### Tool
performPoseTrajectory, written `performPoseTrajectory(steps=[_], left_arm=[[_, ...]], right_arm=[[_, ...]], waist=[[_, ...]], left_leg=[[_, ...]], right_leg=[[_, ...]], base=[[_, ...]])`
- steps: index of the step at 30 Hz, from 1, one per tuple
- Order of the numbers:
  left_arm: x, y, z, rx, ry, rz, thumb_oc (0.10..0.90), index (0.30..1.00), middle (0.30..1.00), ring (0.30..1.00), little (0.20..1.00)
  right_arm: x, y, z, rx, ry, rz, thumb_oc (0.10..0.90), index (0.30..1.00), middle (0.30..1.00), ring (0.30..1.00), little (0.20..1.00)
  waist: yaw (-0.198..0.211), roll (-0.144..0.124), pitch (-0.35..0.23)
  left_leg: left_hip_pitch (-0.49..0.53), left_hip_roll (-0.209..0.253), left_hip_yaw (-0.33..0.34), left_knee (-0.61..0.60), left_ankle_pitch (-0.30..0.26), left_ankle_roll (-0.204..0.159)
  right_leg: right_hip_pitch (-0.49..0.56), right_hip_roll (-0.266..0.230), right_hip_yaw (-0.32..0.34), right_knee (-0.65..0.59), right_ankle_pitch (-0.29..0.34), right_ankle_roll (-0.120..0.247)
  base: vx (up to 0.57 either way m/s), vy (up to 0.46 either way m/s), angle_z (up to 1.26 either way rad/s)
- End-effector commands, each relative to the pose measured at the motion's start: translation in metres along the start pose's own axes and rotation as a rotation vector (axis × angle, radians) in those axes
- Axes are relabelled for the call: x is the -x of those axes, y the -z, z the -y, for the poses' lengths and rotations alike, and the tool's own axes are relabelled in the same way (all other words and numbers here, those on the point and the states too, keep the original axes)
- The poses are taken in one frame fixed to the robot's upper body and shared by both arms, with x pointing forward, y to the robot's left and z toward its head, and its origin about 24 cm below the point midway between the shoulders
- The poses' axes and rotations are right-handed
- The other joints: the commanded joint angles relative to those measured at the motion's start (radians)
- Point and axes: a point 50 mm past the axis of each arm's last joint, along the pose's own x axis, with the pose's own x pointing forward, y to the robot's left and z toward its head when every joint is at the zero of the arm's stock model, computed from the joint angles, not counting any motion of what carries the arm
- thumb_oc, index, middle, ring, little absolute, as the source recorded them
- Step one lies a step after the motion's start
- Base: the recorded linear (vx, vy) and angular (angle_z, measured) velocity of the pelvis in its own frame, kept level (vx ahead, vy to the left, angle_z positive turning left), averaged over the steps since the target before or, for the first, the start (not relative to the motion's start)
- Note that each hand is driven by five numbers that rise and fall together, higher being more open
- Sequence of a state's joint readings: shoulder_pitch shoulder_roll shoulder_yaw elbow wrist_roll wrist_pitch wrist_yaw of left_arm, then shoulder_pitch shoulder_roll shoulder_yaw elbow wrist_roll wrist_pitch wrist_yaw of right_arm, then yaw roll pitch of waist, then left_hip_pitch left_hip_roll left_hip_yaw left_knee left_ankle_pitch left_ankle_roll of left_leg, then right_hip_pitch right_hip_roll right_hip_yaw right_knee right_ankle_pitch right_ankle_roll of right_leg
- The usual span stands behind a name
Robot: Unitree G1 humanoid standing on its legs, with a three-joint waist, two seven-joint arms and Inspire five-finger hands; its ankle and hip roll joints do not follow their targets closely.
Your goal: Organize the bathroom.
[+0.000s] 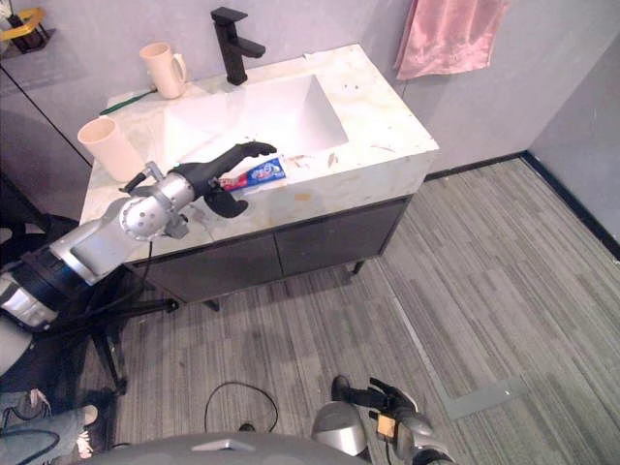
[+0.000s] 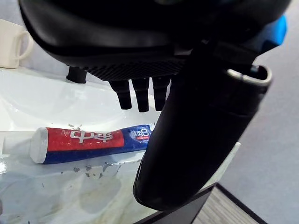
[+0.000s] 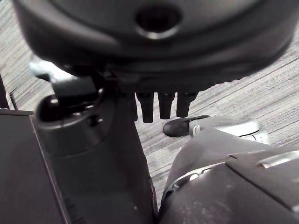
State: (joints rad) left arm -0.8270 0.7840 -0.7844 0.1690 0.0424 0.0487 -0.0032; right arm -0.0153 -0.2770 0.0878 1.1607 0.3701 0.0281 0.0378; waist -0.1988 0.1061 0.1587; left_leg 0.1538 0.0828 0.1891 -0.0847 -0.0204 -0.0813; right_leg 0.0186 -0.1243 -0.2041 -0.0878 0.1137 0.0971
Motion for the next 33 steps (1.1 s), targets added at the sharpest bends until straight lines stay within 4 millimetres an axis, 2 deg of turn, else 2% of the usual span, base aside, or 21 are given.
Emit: performPoseTrajectory(steps=[1,19,33], left_arm=[[-0.016,-0.034,-0.086,-0.121,-0.272,0.097,0.8,0.9,0.9,0.9,0.9],[-0.012,-0.02,-0.093,-0.264,-0.378,0.025,0.8,0.9,0.9,0.9,0.9],[-0.012,-0.012,-0.097,-0.408,-0.362,-0.048,0.8,0.9,0.9,0.9,0.9]], right_arm=[[0.015,0.039,0.05,0.081,0.133,-0.138,0.8,0.9,0.9,0.9,0.9],[0.017,0.039,0.058,0.092,0.134,-0.125,0.8,0.9,0.9,0.9,0.9],[0.017,0.036,0.06,0.095,0.138,-0.117,0.8,0.9,0.9,0.9,0.9]], waist=[[-0.034,-0.012,-0.035],[-0.035,-0.009,-0.027],[-0.029,-0.01,-0.028]], left_leg=[[-0.074,-0.06,0.029,0.138,-0.061,0.01],[-0.101,-0.061,0.032,0.165,-0.062,0.005],[-0.122,-0.058,0.033,0.181,-0.057,0.002]], right_leg=[[0.057,0.069,-0.003,0.118,-0.226,0.042],[0.049,0.063,-0.015,0.129,-0.235,0.031],[0.053,0.058,-0.034,0.13,-0.239,0.025]], base=[[0.0,0.0,0.0],[0.0,0.0,0.0],[0.0,0.0,0.0]])
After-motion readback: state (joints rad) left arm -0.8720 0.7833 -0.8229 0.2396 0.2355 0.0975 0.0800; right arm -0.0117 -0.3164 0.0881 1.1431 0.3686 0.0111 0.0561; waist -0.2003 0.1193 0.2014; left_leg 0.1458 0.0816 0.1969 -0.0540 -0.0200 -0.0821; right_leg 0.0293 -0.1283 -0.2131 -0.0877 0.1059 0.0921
